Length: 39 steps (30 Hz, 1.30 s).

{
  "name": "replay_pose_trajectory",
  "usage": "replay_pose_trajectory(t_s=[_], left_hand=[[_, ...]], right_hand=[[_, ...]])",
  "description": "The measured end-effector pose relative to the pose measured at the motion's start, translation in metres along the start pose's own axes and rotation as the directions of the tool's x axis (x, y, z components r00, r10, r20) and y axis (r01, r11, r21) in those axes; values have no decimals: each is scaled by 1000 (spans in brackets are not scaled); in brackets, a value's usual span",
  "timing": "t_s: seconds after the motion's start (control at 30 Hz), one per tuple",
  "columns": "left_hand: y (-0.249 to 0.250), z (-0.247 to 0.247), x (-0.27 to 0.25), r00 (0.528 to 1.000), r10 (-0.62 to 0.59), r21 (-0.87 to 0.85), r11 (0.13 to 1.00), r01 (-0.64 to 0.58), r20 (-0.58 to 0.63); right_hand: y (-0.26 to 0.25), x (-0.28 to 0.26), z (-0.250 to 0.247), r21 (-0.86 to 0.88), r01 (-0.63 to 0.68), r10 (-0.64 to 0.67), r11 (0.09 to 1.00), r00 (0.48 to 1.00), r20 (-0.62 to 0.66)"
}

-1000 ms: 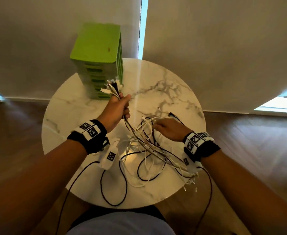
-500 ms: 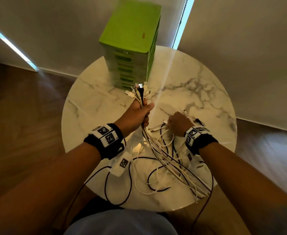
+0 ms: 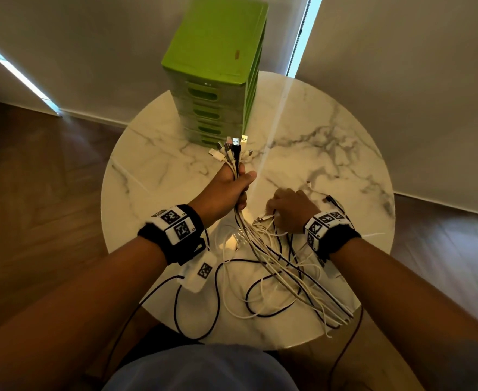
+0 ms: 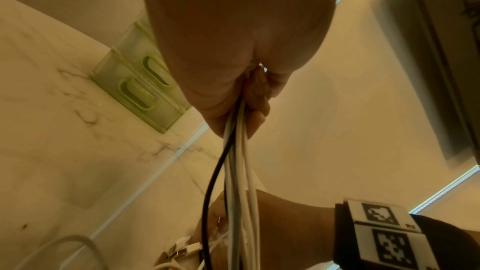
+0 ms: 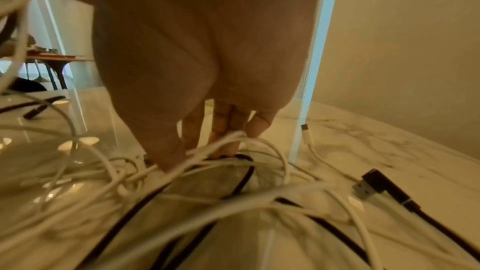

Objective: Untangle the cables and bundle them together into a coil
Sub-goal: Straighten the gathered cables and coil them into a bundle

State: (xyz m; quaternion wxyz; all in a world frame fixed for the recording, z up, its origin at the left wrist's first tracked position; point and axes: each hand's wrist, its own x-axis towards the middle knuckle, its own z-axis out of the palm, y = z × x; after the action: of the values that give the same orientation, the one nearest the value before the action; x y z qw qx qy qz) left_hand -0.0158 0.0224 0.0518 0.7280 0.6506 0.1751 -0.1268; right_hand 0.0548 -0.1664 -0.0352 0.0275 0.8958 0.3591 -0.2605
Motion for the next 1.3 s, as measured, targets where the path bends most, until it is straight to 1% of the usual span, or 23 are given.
replay_pose_trajectory(t_s=[0.07, 0.13, 0.2, 0.27, 0.3, 0.37, 0.43, 0.5, 0.57, 0.6, 0.63, 0.7, 0.8, 0.83, 0.87, 0.9, 0.93, 0.97, 1.03, 1.1, 1.17, 1.23, 1.3], left_hand=[[0, 0, -2, 1000, -2, -6, 1000, 2, -2], [0, -2, -5, 1000, 3, -8, 1000, -3, -2], [-1, -3, -8, 1000, 1, -12, 1000, -1, -3], [-2, -5, -11, 1000, -2, -12, 1000, 2, -3], [-2, -5, -12, 1000, -1, -13, 1000, 1, -1], [-2, -6, -14, 1000, 11, -8, 1000, -11, 1], [-1, -5, -15, 1000, 28, 6, 1000, -28, 7], [1, -4, -16, 999, 45, 15, 999, -45, 8], [1, -3, -15, 998, 54, 4, 999, -54, 10], [2, -2, -16, 998, 60, -1, 998, -60, 14], [2, -1, -15, 998, 62, -1, 998, -62, 16], [2, 0, -16, 997, 71, 9, 997, -71, 22], [0, 0, -18, 998, 65, -8, 998, -65, 25], [-1, 1, -18, 998, 60, -26, 998, -60, 25], [-1, 2, -18, 998, 59, -52, 997, -58, 22], [-1, 4, -19, 998, 65, -82, 995, -63, 20], [1, 6, -21, 997, 79, -109, 991, -77, 20], [4, 8, -22, 995, 99, -133, 986, -96, 19], [11, 13, -25, 987, 155, -147, 978, -149, 29], [17, 16, -29, 975, 218, -120, 970, -211, 48], [19, 17, -33, 963, 261, -61, 964, -257, 63], [17, 15, -35, 961, 269, 1, 963, -270, 64], [17, 12, -35, 960, 274, 55, 959, -277, 53]], right_hand=[[-2, 0, 5, -21, -20, 21, 1000, 999, 43], [0, 0, 8, -15, -40, 41, 999, 999, 25], [4, -1, 4, -63, -50, 48, 997, 998, -38], [12, -4, -6, -62, -99, 89, 993, 984, -152], [18, -5, -12, -2, -129, 126, 992, 968, -216], [28, -8, -29, 249, -132, 203, 959, 937, -283], [34, -11, -46, 467, 2, 166, 884, 934, -318], [31, -16, -59, 535, 108, 96, 838, 936, -339], [24, -22, -64, 555, 134, 105, 821, 920, -377], [20, -26, -66, 552, 162, 121, 818, 890, -440], [16, -30, -68, 544, 202, 139, 814, 842, -521], [10, -39, -79, 551, 282, 197, 785, 730, -655], [-2, -59, -108, 661, 343, 370, 667, 617, -694], [-6, -68, -118, 696, 377, 420, 612, 591, -689], [-13, -77, -127, 725, 414, 448, 550, 587, -674], [-20, -84, -132, 755, 435, 450, 490, 616, -647], [-29, -92, -134, 775, 426, 423, 467, 662, -619], [-38, -95, -132, 777, 395, 378, 489, 707, -598], [-52, -100, -119, 730, 315, 290, 606, 767, -572], [-63, -103, -107, 691, 300, 249, 658, 779, -576], [-70, -105, -99, 699, 297, 251, 650, 785, -567], [-74, -104, -94, 699, 238, 241, 674, 824, -513], [-71, -103, -87, 585, 107, 185, 804, 890, -418]])
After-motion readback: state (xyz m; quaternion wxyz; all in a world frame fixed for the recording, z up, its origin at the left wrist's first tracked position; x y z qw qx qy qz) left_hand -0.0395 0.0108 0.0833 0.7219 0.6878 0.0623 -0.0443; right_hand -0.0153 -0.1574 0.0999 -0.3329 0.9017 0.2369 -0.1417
